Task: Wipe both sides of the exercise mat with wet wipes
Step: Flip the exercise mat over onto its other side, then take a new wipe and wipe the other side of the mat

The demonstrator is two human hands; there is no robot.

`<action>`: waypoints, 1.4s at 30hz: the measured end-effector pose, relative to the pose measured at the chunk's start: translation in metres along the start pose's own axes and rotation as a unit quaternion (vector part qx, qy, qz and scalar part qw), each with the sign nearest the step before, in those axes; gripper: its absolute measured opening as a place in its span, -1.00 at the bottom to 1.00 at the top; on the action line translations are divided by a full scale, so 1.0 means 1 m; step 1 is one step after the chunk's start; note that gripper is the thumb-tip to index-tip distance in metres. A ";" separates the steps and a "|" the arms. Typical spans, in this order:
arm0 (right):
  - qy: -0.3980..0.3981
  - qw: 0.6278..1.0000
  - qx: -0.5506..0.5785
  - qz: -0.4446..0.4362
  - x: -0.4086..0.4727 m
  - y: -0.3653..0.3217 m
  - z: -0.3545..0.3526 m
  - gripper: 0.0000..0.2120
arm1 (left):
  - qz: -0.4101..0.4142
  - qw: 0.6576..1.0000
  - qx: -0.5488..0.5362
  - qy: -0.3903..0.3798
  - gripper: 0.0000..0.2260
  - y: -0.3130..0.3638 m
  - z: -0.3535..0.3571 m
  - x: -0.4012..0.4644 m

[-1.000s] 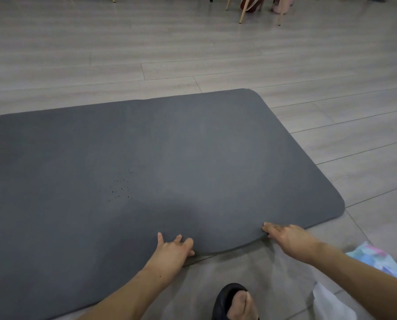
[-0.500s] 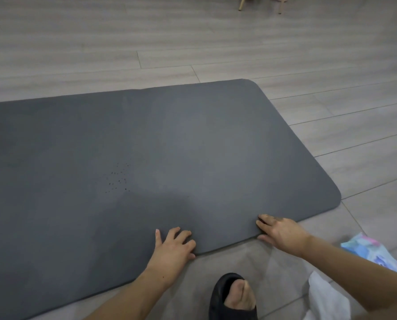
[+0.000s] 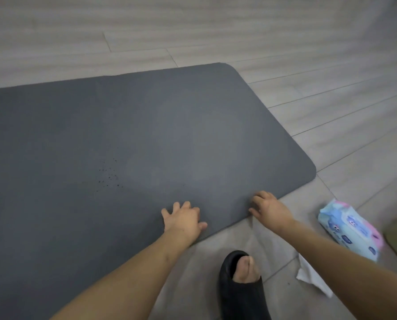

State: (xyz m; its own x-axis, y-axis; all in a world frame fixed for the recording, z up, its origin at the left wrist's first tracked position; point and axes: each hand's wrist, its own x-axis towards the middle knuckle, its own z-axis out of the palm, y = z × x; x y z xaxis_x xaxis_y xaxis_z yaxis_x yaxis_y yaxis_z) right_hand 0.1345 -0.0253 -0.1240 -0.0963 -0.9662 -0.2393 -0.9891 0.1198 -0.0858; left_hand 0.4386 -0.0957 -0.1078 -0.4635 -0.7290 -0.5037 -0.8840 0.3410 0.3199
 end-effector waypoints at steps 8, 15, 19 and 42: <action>0.111 0.983 0.016 0.147 -0.073 -0.037 -0.057 -0.81 | 0.112 0.990 -0.067 0.058 -0.72 0.031 -0.027 0.029; 0.124 0.966 -0.010 0.228 -0.123 -0.020 -0.091 -0.76 | 0.189 0.979 -0.036 0.062 -0.71 0.071 -0.025 0.019; 0.118 0.970 -0.005 0.213 -0.141 0.013 -0.074 -0.78 | 0.166 0.982 -0.051 0.071 -0.75 0.099 -0.018 0.030; 0.235 0.875 0.294 0.305 -0.171 0.294 0.039 -0.60 | 0.237 0.969 0.007 0.073 -0.65 0.460 0.122 0.114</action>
State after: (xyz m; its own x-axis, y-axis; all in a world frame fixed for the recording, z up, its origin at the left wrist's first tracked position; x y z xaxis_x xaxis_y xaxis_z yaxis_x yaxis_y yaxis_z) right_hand -0.1354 0.1844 -0.1454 -0.7588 -0.6514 -0.0019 -0.5219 0.6098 -0.5964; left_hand -0.0286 0.0507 -0.1157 -0.8045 -0.5649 -0.1836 -0.5757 0.6655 0.4751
